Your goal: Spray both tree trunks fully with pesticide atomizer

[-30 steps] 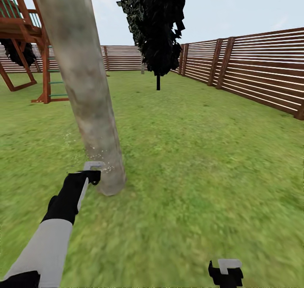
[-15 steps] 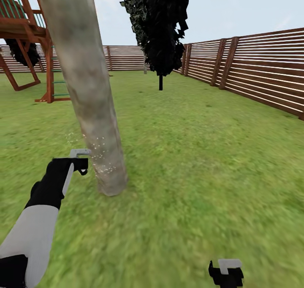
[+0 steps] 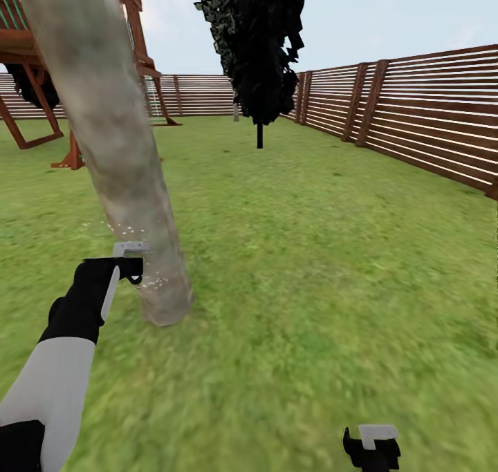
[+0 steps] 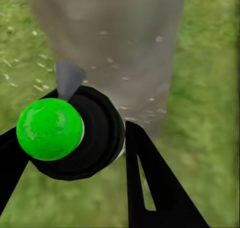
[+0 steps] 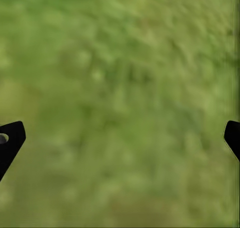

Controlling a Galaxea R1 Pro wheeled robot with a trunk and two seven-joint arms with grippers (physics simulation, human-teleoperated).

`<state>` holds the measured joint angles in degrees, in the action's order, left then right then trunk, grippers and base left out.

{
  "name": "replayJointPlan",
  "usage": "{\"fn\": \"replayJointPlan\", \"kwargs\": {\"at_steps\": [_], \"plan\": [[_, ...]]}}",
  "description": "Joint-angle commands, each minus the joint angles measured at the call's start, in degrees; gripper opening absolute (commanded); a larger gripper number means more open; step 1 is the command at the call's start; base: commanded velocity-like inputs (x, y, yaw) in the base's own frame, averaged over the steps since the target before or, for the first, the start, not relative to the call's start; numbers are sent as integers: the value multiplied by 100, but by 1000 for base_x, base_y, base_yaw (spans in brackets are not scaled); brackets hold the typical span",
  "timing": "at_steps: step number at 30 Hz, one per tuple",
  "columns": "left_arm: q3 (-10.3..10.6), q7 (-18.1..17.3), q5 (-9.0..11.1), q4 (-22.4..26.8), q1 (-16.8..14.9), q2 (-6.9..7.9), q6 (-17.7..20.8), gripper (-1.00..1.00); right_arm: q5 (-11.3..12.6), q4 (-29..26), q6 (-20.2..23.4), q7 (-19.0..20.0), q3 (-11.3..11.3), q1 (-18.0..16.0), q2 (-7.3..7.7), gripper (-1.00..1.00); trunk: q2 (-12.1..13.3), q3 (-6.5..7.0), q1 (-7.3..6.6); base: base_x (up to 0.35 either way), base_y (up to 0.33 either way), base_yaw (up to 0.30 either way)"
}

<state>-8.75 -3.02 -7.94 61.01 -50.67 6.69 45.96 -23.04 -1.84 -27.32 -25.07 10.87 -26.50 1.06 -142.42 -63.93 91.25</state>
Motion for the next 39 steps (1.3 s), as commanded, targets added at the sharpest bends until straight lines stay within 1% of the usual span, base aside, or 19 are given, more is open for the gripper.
{"fn": "replayJointPlan", "kwargs": {"at_steps": [1, 5, 12, 21, 27, 32, 39], "plan": [[-4, -29, -49, 8, -4, -1, 27, -100, -60, 8, -17, -16, 47, -4, -1, 100, -2, -5, -1, 0, -275, 0], [-4, -17, -57, 8, -9, -1, 27, -100, -60, 8, -16, -16, 38, -4, -13, 100, -2, -5, -1, 30, -274, 0], [-4, -6, -76, 8, -4, 0, 29, -100, -60, 8, -18, -16, 30, -4, -27, 100, -2, -5, -1, 139, -270, 11], [4, 19, -77, -1, 9, 0, 27, -100, -60, 8, -18, -16, 30, -4, -36, 100, -2, -5, -1, 153, -266, 246], [-13, 55, -79, -161, 14, 16, 18, -100, -60, 8, -17, -16, 30, -4, -36, 100, -2, -5, -1, 164, -256, 26], [-10, 56, -85, -160, 14, 16, 18, -100, -60, 8, -15, -16, 30, -4, -36, 100, -2, -5, -1, 131, -256, 22], [-3, 57, -87, -125, 14, 16, 18, -100, -60, 8, -18, -16, 30, -4, -36, 100, -2, -5, -1, 122, -256, 257]]}}
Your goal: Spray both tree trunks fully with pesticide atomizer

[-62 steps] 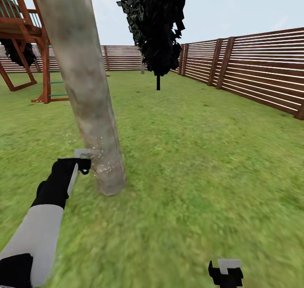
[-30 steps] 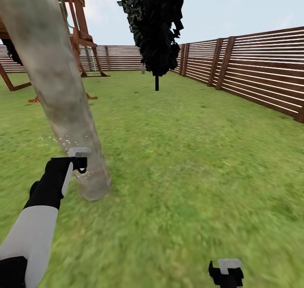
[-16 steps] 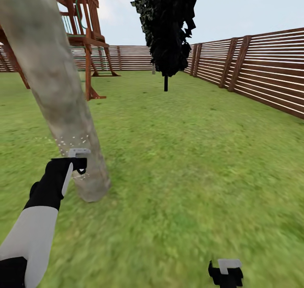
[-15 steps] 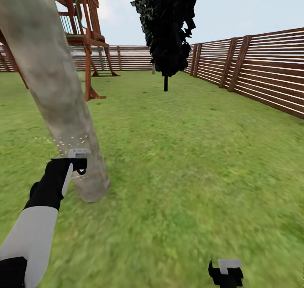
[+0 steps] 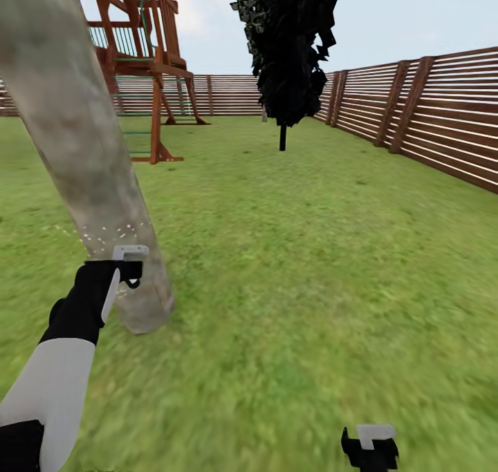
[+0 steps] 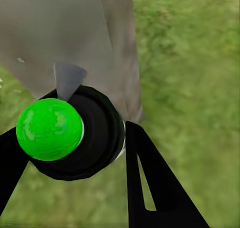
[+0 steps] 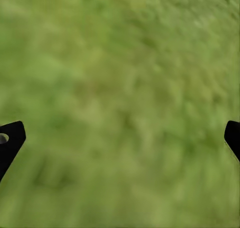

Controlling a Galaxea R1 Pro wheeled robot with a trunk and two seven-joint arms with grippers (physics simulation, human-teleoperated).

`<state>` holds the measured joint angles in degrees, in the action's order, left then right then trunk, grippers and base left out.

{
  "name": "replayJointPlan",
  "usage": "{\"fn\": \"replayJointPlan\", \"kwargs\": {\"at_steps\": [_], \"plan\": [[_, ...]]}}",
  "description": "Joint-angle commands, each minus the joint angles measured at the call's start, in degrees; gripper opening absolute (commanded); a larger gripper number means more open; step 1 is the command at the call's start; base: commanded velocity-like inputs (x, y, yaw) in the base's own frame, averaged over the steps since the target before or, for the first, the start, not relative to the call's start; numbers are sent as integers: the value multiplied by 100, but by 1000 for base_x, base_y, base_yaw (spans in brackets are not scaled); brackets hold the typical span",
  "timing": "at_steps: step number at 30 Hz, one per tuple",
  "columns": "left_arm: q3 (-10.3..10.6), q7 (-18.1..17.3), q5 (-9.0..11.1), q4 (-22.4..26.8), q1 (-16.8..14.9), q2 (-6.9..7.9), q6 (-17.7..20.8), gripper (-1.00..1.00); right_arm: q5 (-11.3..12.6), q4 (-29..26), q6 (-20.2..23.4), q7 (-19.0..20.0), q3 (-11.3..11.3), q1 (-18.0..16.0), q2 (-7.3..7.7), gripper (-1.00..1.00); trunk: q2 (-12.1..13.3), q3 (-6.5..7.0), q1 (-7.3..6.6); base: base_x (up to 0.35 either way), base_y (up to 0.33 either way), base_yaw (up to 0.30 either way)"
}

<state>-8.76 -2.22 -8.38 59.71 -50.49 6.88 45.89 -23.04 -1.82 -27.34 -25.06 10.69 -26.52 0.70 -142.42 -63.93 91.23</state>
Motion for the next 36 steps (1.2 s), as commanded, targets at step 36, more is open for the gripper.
{"fn": "replayJointPlan", "kwargs": {"at_steps": [36], "plan": [[-203, 497, -58, -215, 786, -43, -100, -100, -60, 13, -17, -16, 47, -2, -8, 100, -2, -5, 0, 49, -187, 152]]}}
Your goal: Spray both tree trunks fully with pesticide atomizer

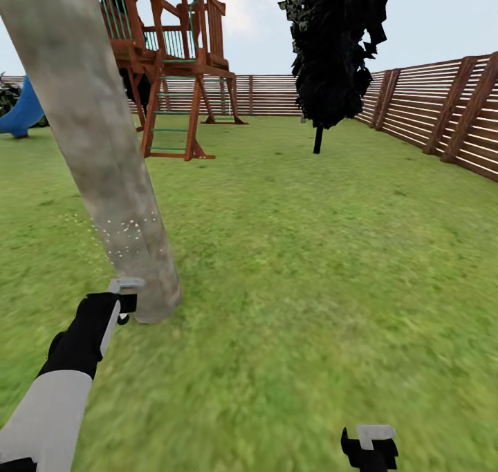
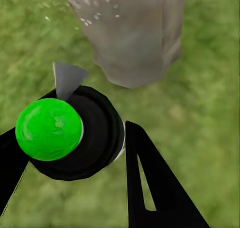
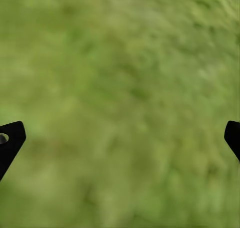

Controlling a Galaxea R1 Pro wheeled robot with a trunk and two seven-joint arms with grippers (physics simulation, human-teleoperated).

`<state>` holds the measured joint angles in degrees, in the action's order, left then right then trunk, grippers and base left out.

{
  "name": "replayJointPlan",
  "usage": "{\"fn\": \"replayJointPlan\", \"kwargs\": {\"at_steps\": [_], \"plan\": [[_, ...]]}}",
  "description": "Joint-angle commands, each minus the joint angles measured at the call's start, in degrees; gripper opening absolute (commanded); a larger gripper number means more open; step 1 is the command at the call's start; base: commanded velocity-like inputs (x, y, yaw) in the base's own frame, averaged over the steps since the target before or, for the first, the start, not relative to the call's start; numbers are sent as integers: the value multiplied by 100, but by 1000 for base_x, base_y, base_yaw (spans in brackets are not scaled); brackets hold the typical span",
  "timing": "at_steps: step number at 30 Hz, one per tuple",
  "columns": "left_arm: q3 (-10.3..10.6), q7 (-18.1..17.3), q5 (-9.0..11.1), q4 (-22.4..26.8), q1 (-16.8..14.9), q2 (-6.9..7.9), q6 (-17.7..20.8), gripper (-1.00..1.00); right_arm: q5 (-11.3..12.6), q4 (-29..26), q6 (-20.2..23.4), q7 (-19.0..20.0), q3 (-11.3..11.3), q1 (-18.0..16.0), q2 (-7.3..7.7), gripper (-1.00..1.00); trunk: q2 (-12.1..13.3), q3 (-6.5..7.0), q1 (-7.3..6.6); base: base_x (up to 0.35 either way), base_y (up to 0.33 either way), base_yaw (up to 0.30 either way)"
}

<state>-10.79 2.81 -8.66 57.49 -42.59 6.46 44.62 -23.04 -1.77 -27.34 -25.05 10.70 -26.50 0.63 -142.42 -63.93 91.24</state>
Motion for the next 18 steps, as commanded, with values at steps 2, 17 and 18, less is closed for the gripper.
{"fn": "replayJointPlan", "kwargs": {"at_steps": [2, 17, 18], "plan": [[-15, 423, -15, -83, 130, -10, -9, -100, -60, 8, -16, -17, 46, -4, 13, 100, -2, -5, -1, 118, -240, 8], [-765, 700, 14, -621, 664, 180, -1231, -100, -60, 7, -17, -17, 46, -4, 17, 100, -2, -5, -1, 217, -146, 56], [-753, 698, 24, -694, 664, 170, -1330, -100, -60, 5, -17, -17, 46, -4, 17, 100, -2, -5, -1, 21, -1, 270]]}}
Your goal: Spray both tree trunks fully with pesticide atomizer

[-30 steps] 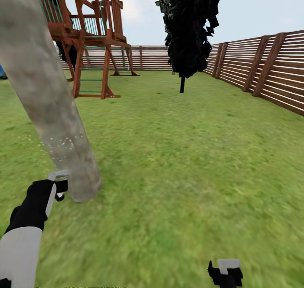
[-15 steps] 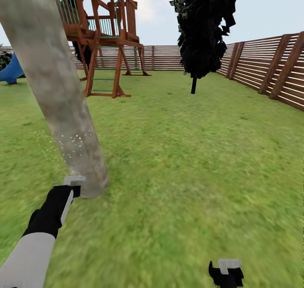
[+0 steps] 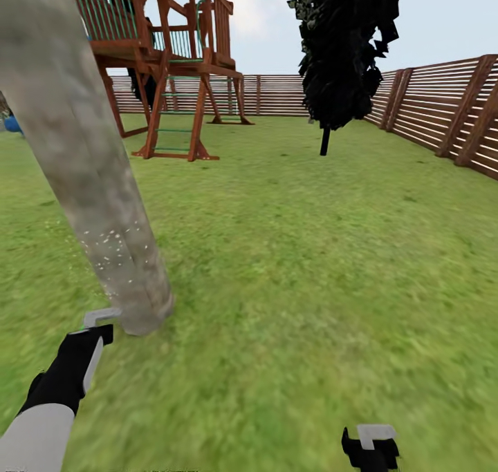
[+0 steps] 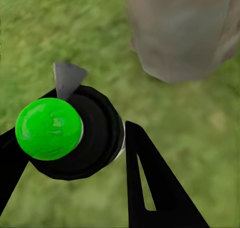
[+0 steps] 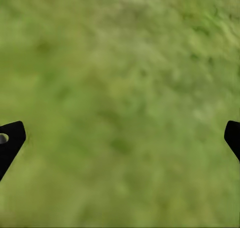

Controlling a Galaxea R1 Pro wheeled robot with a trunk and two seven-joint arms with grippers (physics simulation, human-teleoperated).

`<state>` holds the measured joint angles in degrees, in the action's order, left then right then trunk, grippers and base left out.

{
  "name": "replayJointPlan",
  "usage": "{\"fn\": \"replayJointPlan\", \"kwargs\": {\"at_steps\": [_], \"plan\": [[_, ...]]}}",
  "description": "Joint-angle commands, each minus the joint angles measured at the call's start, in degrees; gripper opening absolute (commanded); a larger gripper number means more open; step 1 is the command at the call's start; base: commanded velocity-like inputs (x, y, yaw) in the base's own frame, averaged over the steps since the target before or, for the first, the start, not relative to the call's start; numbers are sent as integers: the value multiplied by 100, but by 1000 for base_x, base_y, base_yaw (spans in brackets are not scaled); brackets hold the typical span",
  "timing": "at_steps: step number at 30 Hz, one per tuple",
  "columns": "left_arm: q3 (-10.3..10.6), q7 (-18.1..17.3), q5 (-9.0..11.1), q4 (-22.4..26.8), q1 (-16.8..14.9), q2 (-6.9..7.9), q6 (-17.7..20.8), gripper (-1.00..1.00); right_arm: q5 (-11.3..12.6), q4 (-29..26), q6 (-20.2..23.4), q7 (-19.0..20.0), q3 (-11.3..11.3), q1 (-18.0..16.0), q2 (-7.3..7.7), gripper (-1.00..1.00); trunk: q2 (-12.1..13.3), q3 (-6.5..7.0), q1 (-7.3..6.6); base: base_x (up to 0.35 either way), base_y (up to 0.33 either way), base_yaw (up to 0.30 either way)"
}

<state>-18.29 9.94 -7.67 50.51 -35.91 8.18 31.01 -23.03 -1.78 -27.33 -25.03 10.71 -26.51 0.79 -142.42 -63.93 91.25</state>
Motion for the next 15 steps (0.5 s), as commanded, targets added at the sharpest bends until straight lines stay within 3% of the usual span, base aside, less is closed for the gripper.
{"fn": "replayJointPlan", "kwargs": {"at_steps": [1, 4, 7, 15], "plan": [[3, -12, -73, -112, -4, -7, -108, -100, -61, 7, -18, -19, 45, -3, 0, 100, -2, -5, -1, 11, -1, 273], [9, -10, -92, -366, -4, -30, -422, -100, -61, 9, -18, -19, 45, -3, 0, 100, -2, -5, -1, 3, 0, 274], [18, -3, -96, -392, -4, -76, -462, -100, -61, 11, -18, -19, 45, -3, 0, 100, -2, -5, -1, 26, -119, 228], [18, 65, -103, -391, -4, -122, -464, -100, -61, 10, -17, -19, 45, -3, 0, 100, -2, -5, -1, 206, -200, 16]]}}
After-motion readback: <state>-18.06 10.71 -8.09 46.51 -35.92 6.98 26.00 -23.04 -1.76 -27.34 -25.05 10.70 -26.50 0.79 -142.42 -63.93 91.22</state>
